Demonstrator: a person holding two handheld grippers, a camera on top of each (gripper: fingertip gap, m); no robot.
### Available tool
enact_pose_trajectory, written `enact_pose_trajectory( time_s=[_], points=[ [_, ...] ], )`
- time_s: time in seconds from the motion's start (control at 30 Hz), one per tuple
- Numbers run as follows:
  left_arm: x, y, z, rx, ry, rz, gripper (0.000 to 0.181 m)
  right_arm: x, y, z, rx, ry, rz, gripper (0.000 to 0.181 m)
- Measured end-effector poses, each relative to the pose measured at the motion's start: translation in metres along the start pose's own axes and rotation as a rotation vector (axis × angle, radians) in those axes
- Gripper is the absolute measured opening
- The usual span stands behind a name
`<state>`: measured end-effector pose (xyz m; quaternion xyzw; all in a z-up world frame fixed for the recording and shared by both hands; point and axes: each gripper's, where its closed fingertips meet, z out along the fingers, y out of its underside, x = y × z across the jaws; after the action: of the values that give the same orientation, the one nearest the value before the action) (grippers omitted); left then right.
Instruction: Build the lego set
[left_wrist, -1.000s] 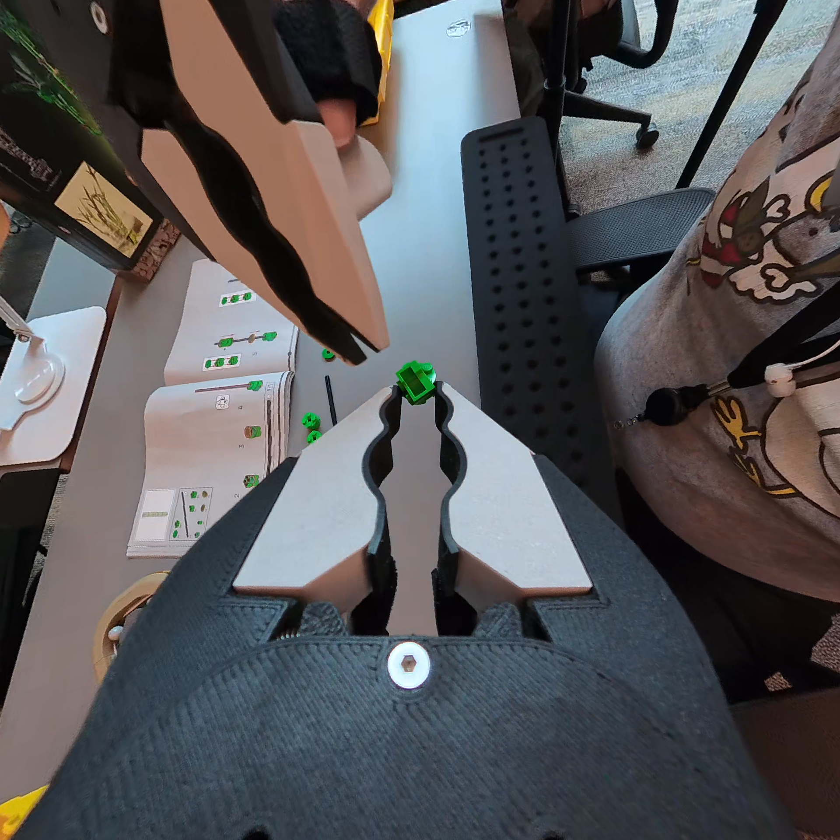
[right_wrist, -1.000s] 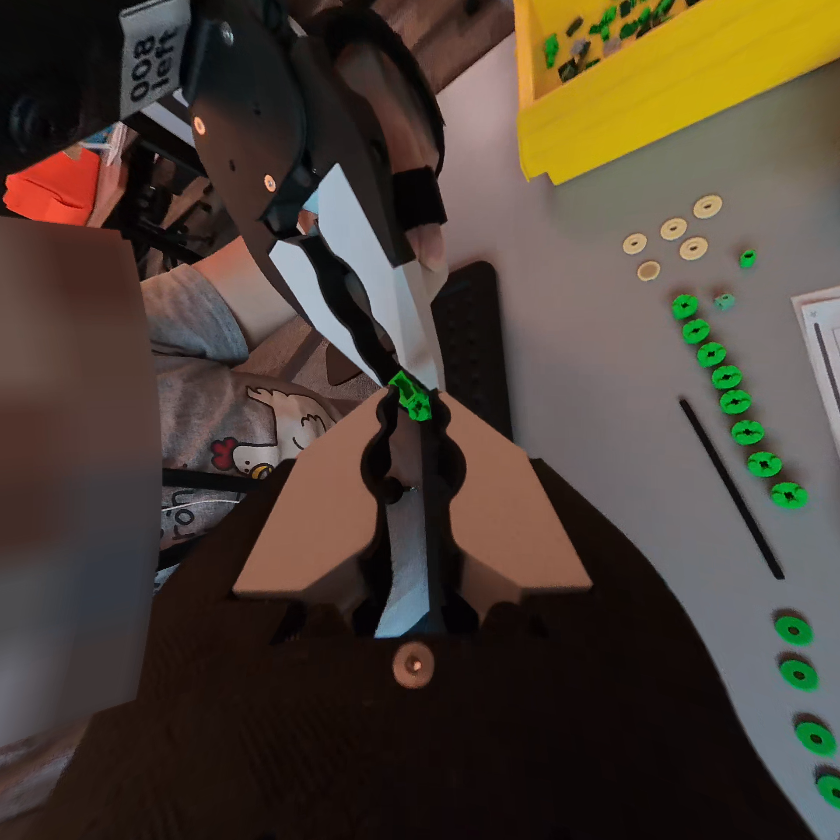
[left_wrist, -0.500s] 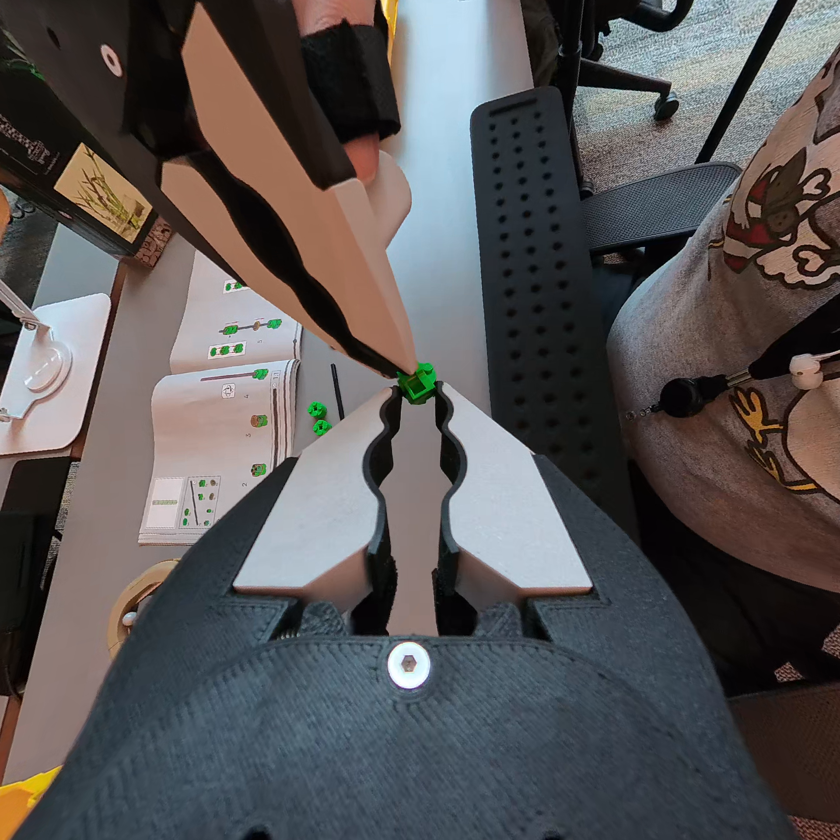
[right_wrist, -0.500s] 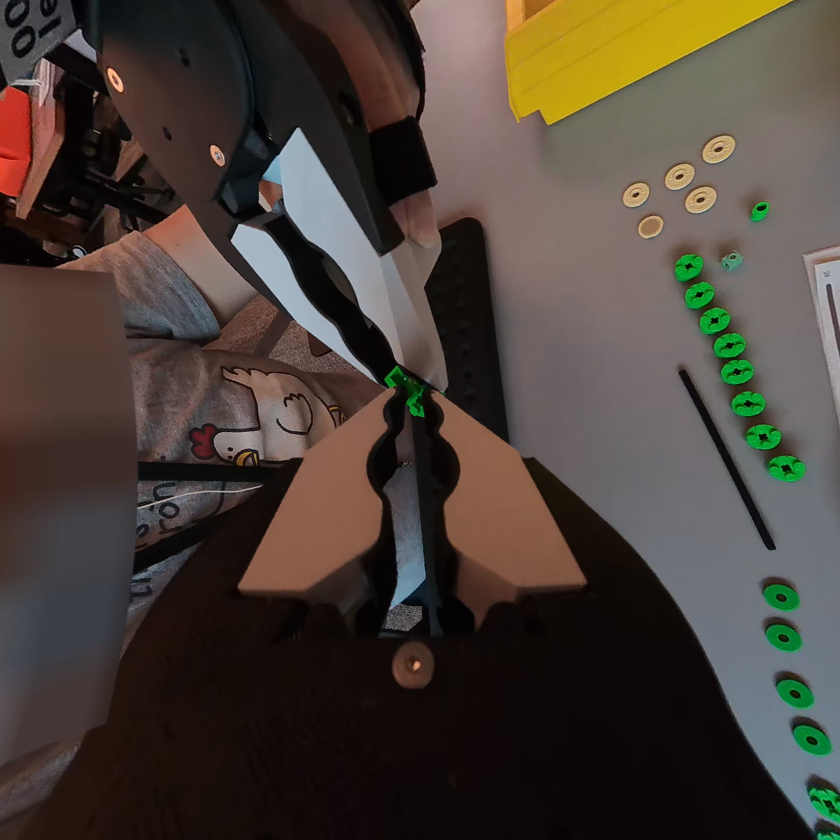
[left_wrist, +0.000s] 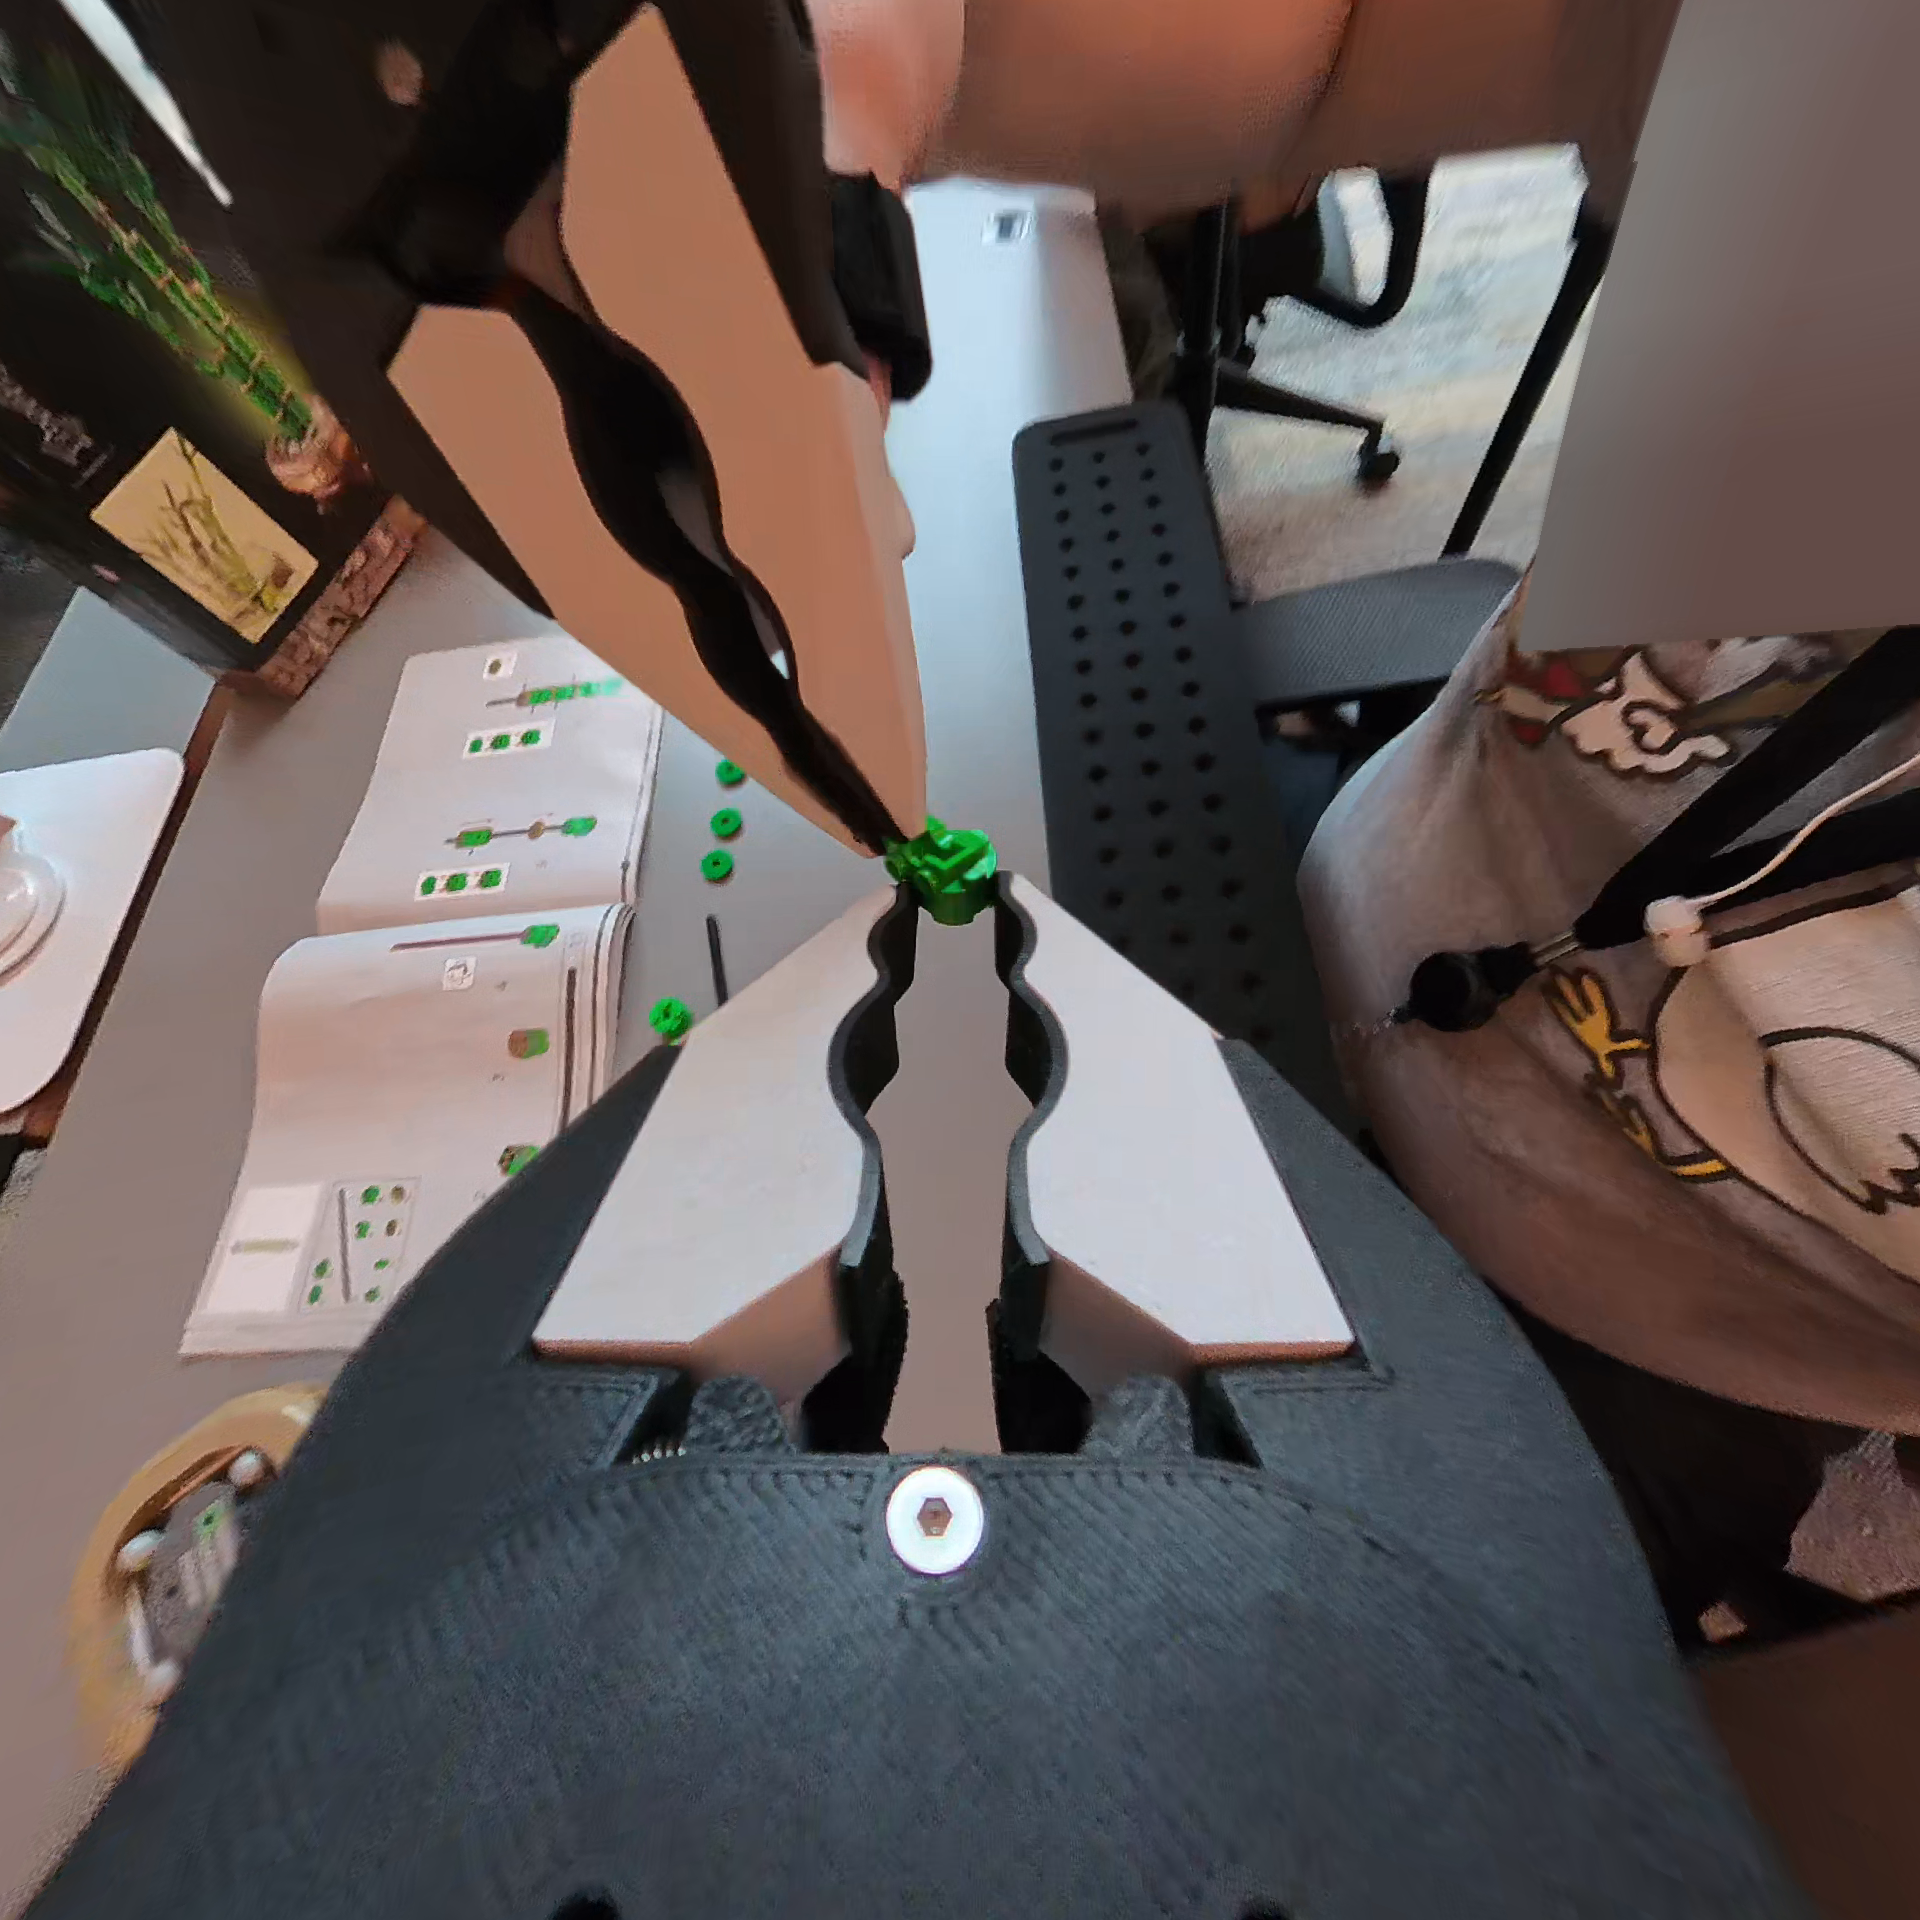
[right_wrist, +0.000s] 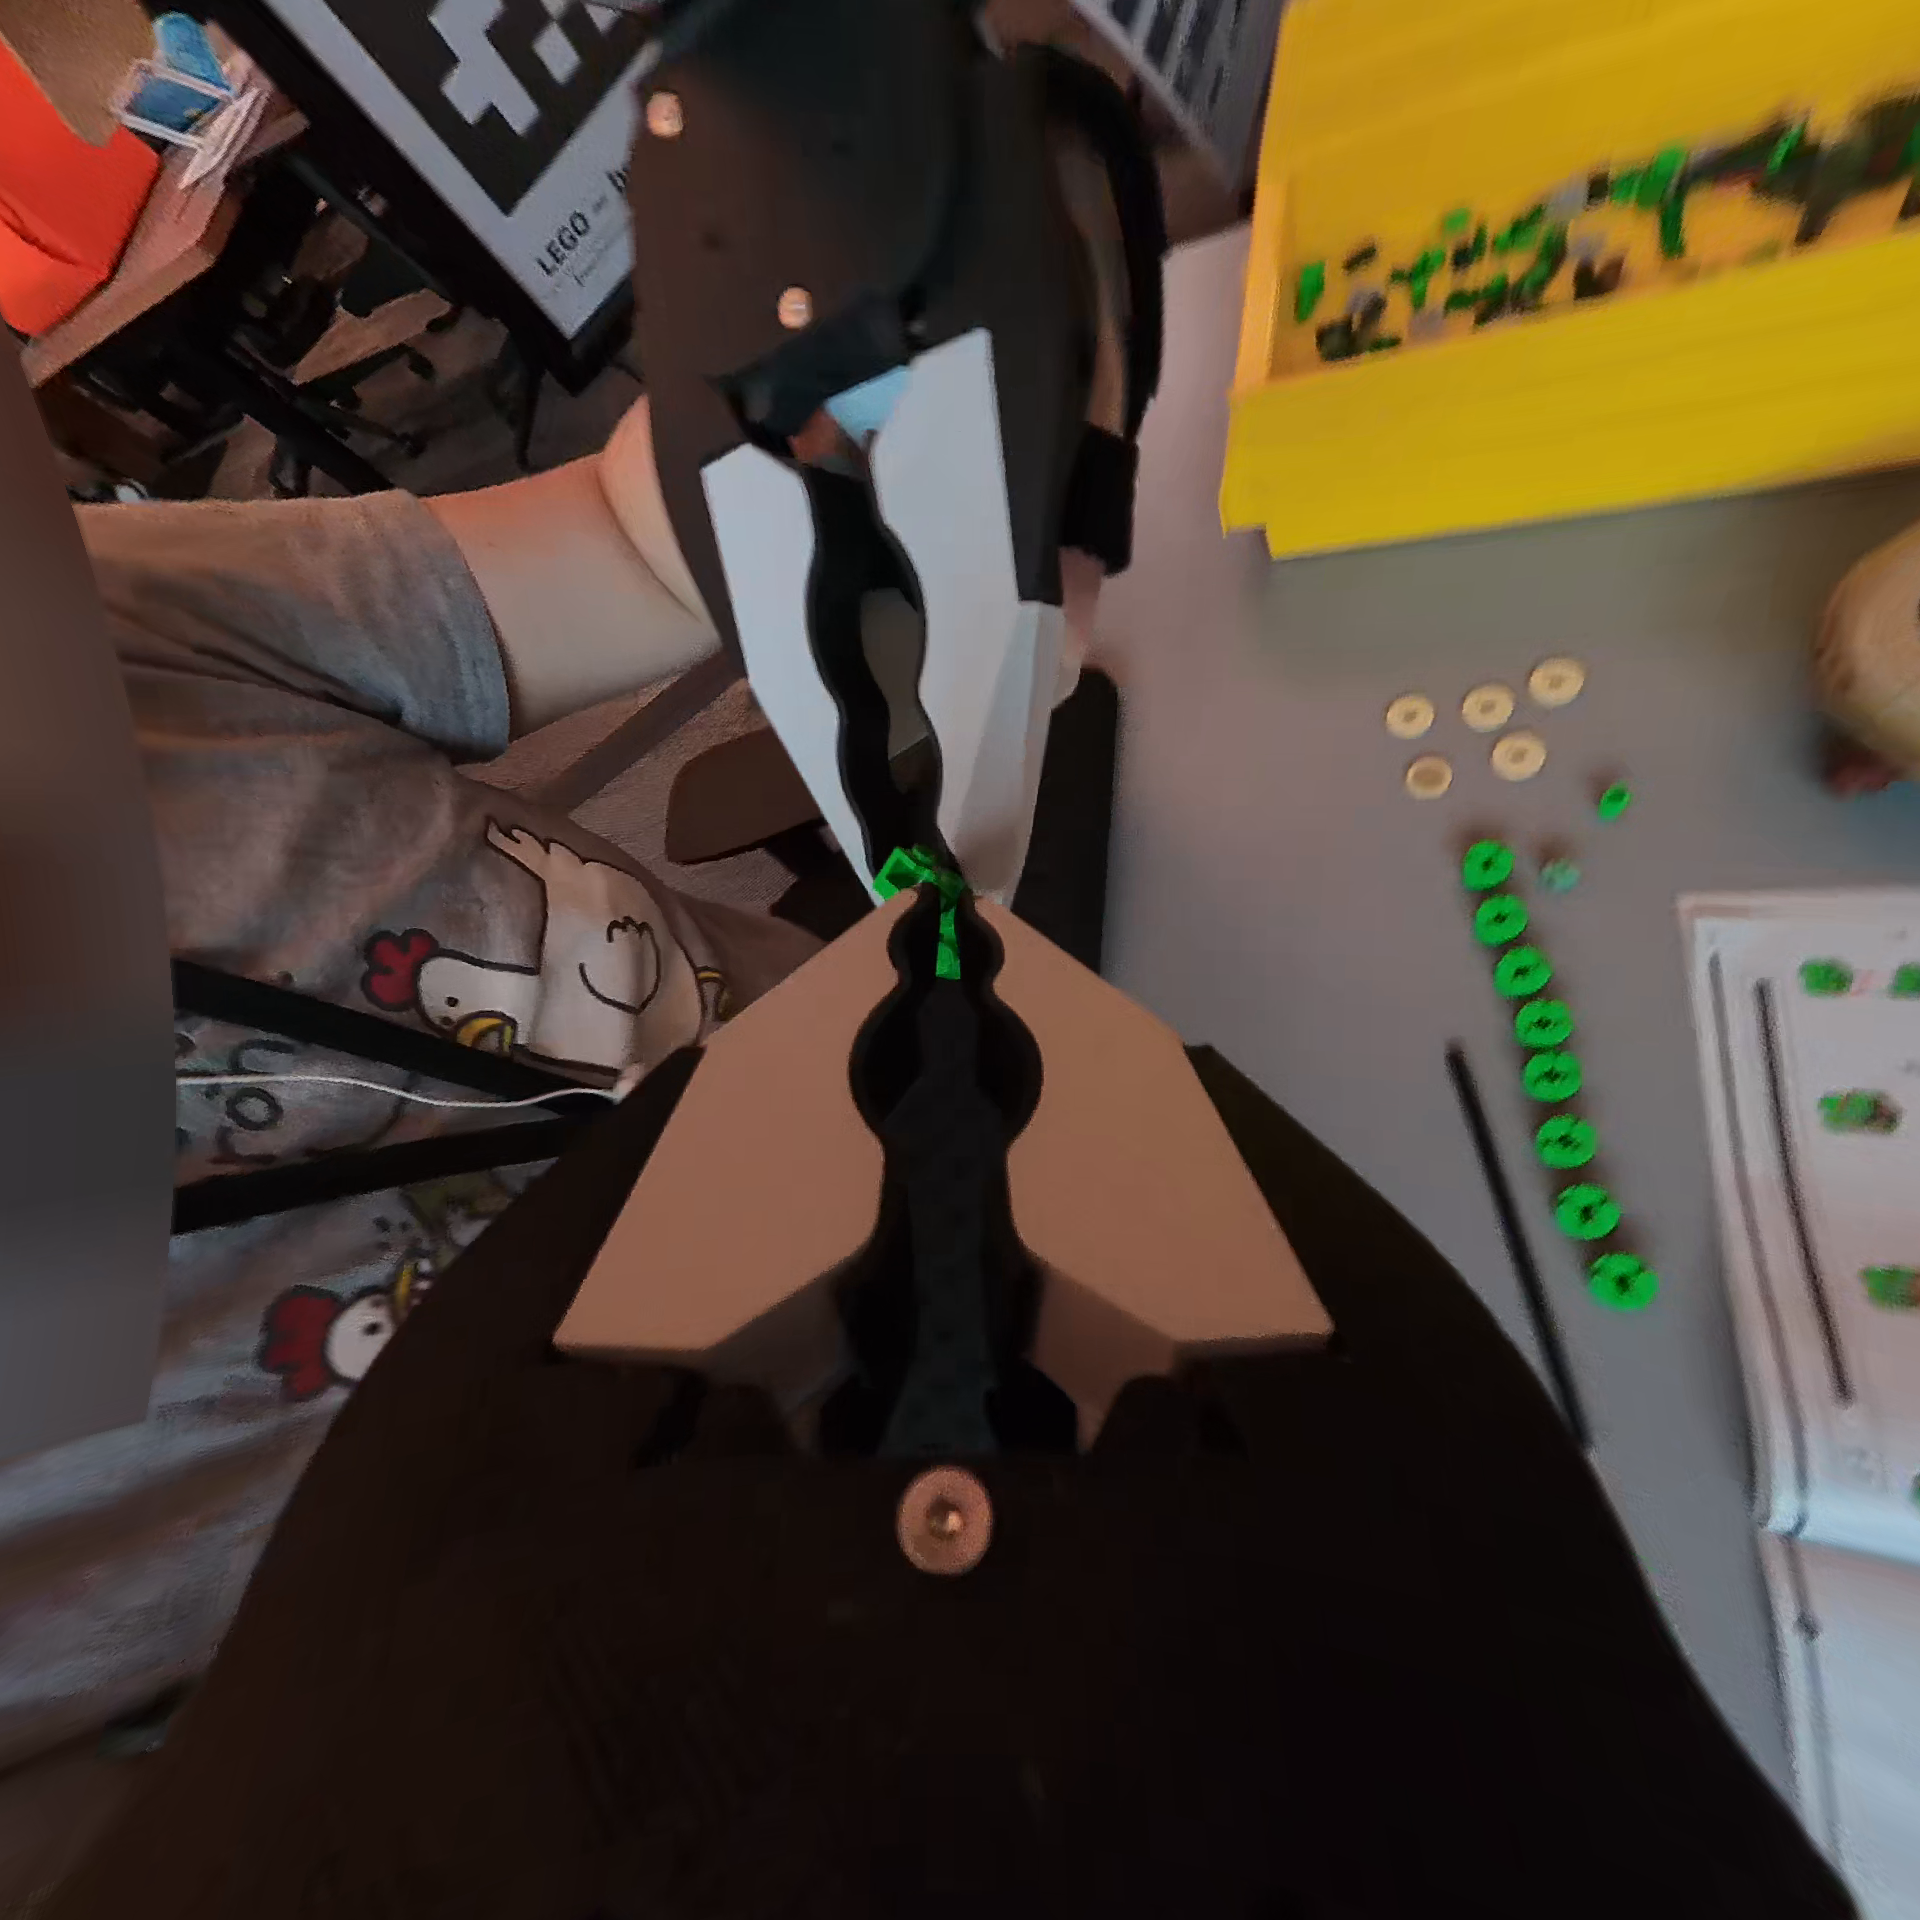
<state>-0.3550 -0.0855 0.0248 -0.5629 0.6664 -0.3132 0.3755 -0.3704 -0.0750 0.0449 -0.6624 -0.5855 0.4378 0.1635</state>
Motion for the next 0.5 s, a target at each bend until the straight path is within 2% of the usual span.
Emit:
enact_pose_trajectory(
  time_s=[0.23, 0.37, 0.5],
  points=[
    [0.011, -0.019, -0.011, 0.169, 0.112, -0.053, 0.013, -0.02, -0.016, -0.014, 0.254, 0.051, -0.448, 0.001],
    [0.015, -0.023, -0.011, 0.186, 0.147, -0.058, 0.013, -0.03, -0.019, -0.018, 0.33, 0.034, -0.543, 0.001],
    [0.016, -0.027, -0.011, 0.202, 0.161, -0.059, 0.014, -0.03, -0.014, -0.015, 0.33, 0.05, -0.606, 0.001]
  ],
)
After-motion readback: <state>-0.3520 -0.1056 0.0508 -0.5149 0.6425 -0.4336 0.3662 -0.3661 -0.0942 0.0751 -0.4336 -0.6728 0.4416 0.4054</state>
